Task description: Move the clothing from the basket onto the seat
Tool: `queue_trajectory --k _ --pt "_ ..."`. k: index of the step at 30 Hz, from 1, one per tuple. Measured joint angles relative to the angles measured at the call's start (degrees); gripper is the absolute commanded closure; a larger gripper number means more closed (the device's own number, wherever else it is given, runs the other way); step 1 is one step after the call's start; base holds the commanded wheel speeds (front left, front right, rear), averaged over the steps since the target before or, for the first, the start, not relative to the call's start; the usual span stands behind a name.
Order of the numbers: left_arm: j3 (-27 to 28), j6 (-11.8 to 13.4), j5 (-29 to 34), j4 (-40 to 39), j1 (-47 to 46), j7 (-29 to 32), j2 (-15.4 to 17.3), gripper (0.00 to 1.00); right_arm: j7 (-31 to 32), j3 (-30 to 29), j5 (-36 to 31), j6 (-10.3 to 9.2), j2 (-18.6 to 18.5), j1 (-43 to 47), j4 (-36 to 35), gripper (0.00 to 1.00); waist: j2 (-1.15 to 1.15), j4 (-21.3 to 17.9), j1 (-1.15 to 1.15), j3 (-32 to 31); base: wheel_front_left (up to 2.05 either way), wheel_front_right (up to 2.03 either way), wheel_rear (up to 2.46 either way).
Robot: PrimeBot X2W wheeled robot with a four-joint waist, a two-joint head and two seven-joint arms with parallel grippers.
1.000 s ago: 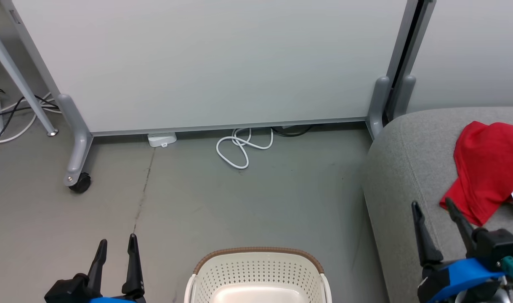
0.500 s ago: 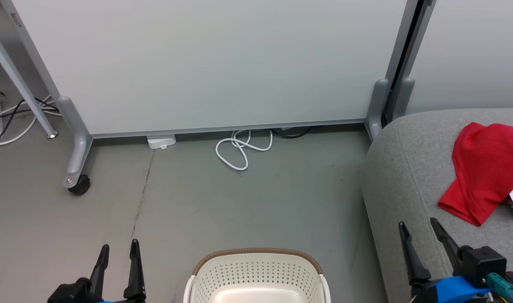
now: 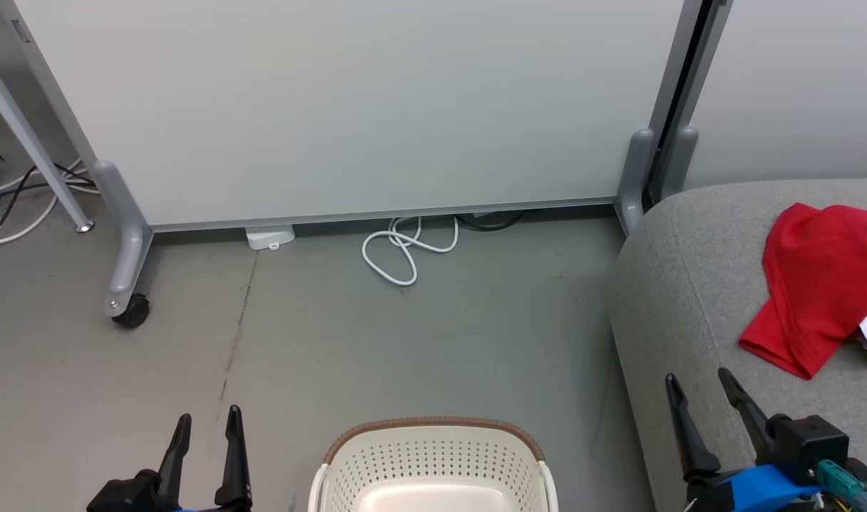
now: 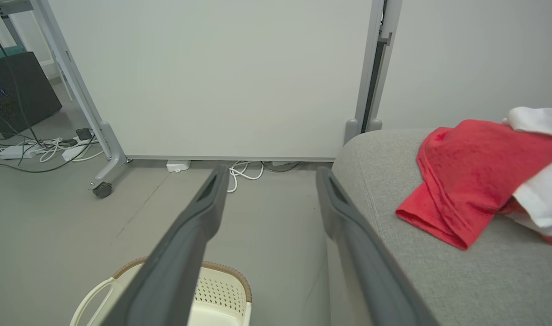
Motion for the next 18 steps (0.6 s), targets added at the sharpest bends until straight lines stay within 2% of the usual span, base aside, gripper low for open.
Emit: queue_trajectory --k 6,7,13,18 --pt "-0.03 -0.04 0.13 -0.15 0.00 0.00 -0.26 0.00 0.02 0.14 -0.11 0.00 0.01 -0.17 -0.10 0.00 0.00 -0.13 0.00 0.12 0.00 0.00 0.00" --pt "-0.03 -0.05 0.13 -0.20 0.01 0.00 -0.31 1.00 0.08 0.13 -0.18 0.00 0.01 -0.16 -0.18 1.00 0.00 -0.17 0.00 0.13 0.00 0.00 0.00" --pt "-0.15 -0.05 -0.01 2.61 1.21 0.33 -1.03 1.00 0.09 0.16 0.07 0.00 0.18 1.06 2.94 1.00 0.00 -0.20 0.00 0.16 0.00 0.00 0.00" --pt "0.19 -0.05 -4.19 2.91 1.39 1.87 -1.19 1.00 1.02 -0.11 4.91 0.00 0.25 0.97 3.82 1.00 0.00 -0.33 0.00 0.19 0.00 0.00 0.00"
